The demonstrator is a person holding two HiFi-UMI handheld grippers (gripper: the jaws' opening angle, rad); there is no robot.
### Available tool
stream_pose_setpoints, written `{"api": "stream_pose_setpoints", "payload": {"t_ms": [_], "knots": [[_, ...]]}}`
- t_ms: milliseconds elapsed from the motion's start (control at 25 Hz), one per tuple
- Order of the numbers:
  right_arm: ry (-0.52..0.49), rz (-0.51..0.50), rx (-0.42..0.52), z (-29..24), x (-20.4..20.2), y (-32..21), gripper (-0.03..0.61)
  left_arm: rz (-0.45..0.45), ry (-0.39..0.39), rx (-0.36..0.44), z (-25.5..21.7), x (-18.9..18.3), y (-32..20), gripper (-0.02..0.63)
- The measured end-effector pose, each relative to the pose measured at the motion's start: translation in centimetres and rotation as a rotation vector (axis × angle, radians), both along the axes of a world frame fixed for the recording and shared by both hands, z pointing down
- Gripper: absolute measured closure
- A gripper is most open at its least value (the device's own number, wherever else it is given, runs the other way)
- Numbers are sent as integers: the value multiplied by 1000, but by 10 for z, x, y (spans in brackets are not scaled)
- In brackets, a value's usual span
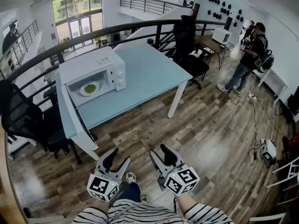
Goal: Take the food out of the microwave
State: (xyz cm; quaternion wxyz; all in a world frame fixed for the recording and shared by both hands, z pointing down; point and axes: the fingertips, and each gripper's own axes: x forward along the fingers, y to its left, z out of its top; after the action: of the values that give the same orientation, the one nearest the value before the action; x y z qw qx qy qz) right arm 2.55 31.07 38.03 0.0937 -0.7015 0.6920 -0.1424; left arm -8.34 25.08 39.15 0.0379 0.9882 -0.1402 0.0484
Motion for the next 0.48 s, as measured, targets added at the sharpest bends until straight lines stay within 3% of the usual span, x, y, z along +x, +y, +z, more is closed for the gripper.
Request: {"api": "stream_pose_setpoints", "payload": {"t_ms": [480], "knots": [[20,-56,-25,-1,48,-111,368,-10,-12,-37,16,53,-88,414]]}}
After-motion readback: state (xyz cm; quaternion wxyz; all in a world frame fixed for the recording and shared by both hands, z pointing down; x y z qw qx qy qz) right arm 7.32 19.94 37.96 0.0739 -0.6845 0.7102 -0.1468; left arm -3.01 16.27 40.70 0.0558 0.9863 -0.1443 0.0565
